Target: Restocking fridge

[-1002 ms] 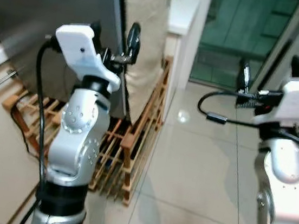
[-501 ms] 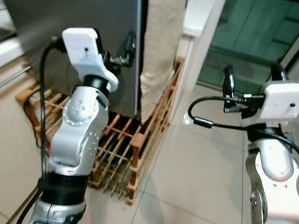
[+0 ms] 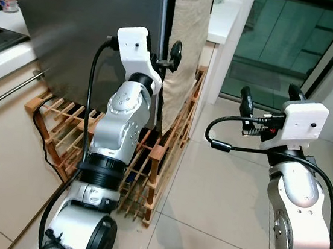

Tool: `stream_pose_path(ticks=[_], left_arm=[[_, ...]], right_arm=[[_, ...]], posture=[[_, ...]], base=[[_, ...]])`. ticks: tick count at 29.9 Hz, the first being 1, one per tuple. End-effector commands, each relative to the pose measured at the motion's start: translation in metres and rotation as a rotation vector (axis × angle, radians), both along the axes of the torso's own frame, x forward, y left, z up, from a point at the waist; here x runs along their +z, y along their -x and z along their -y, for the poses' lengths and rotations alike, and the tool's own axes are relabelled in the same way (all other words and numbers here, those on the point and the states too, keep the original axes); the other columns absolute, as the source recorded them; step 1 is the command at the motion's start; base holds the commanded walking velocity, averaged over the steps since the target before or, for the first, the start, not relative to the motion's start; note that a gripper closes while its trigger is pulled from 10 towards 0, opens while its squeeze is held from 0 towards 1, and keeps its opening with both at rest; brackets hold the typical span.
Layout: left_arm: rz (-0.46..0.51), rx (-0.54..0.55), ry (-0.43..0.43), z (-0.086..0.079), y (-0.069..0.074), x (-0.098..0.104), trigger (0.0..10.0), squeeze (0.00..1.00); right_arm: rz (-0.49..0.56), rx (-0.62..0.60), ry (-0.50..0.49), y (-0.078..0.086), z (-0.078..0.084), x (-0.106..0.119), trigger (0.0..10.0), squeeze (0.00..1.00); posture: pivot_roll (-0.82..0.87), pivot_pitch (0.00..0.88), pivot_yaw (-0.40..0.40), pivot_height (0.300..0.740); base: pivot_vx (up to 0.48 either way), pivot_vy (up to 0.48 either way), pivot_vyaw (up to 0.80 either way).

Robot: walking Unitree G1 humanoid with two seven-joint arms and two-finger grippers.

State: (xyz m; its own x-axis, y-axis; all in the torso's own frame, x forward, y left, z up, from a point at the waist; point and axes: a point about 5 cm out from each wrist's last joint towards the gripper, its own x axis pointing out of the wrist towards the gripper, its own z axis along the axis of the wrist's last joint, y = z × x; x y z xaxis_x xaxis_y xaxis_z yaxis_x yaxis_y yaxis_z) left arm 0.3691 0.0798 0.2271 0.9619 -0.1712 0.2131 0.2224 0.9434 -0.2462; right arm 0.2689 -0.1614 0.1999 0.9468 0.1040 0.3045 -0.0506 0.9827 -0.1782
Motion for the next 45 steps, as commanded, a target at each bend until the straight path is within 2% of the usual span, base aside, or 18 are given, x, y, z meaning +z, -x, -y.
stream_pose_path(ticks=[1,7,12,16,24,38,45], left_arm=[[0.016,-0.003,-0.01,-0.001,-0.004,0.004,10.0,0.0],[-0.016,0.024,-0.005,-0.001,-0.015,-0.001,10.0,0.0],[-0.014,0.039,0.008,0.0,-0.019,0.003,10.0,0.0],[-0.01,0.005,0.033,0.008,-0.017,0.004,10.0,0.0],[0.019,-0.042,0.021,0.02,-0.013,0.006,10.0,0.0],[-0.036,-0.097,-0.01,0.041,-0.015,-0.007,10.0,0.0],[-0.091,-0.1,-0.019,0.046,-0.019,-0.018,10.0,0.0]], right_arm=[[-0.006,-0.011,0.001,0.002,0.003,0.0,10.0,0.0],[-0.016,-0.011,0.008,0.003,0.005,-0.001,10.0,0.0],[-0.021,-0.006,0.016,0.002,0.005,-0.002,10.0,0.0],[-0.023,-0.013,0.016,0.003,0.006,-0.002,10.0,0.0],[-0.03,-0.024,0.013,0.005,0.007,-0.004,10.0,0.0],[-0.047,-0.028,0.014,0.007,0.007,-0.008,10.0,0.0],[-0.05,-0.028,0.02,0.008,0.008,-0.008,10.0,0.0]], posture=[[-0.12,0.0,0.031,0.711],[-0.13,0.0,0.025,0.711],[-0.13,0.0,0.019,0.711],[-0.14,0.0,0.029,0.711],[-0.14,0.0,0.033,0.711],[-0.15,0.0,0.038,0.711],[-0.16,0.0,0.035,0.711]], base=[[0.0,0.0,0.0],[0.0,0.0,0.0],[0.0,0.0,0.0],[0.0,0.0,0.0],[0.0,0.0,0.0],[0.0,0.0,0.0],[0.0,0.0,0.0]])
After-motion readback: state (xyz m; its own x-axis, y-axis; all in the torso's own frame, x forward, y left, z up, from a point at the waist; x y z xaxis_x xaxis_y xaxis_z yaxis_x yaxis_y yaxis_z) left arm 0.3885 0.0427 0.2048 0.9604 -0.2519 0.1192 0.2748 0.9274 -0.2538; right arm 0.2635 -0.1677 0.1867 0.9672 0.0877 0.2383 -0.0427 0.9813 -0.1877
